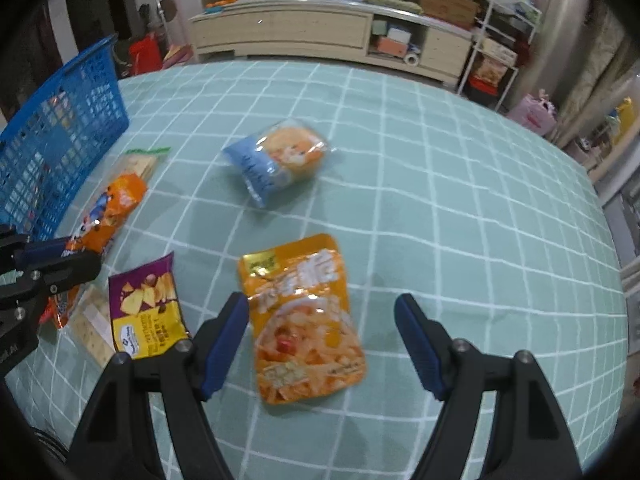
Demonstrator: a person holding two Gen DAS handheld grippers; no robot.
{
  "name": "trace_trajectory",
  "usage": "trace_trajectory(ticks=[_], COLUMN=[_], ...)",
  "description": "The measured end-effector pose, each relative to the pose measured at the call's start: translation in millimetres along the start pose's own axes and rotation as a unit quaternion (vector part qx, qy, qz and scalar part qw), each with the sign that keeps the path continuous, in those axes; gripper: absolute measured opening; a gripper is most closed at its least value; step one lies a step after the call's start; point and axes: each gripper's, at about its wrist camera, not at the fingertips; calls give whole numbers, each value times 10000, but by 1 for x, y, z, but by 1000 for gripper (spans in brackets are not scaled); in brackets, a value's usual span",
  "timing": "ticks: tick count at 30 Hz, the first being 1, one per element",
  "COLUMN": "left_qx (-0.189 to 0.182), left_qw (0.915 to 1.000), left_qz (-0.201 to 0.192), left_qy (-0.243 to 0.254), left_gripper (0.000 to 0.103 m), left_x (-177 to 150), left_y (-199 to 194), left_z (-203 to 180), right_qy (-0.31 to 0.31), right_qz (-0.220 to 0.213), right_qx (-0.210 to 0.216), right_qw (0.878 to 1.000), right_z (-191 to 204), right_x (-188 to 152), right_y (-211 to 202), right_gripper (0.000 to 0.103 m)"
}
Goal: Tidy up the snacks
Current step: 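Grasp the orange sausage stick with the left gripper while the right grasps the orange chips pouch, then carry the sausage stick and chips pouch over the blue basket and release both inside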
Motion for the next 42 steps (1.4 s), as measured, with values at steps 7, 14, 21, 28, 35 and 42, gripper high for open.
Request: trace_trajectory(ticks=[7, 14, 21, 28, 35, 42], left_qx=[-93, -162, -264, -331, -378, -207], left_qw=[10000, 9998, 9995, 9983, 9951, 9920], left_qz=[11, 28, -42, -428, -870, -1192], left_qy=[-26, -128, -170, -220, -293, -372], left_gripper=[13, 13, 13, 13, 13, 13], left_x=[-1, -5, -8, -6, -3, 2], left_y=[4, 5, -7, -47, -97, -142], left_z=[2, 9, 18, 31, 57, 101], right_qy=[-148, -158, 206, 132, 25, 15], right_qz=[110, 87, 97, -354, -701, -1024], right_qx=[246, 264, 419, 448, 648, 966], right_qw=[9995, 9995, 9989, 9983, 9954, 9900], right_z=[6, 12, 11, 33, 72, 115], right_x=[-2, -5, -13, -4, 13, 38], right_y=[6, -2, -7, -63, -109, -145], right_gripper=[68, 29, 22, 21, 21, 21])
Point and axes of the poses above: each gripper's, at about its wrist camera, not at the fingertips, and y roughly the way its jaws point, z to its left, x to its top, and after that the axes turned 5 degrees about x, right-handed
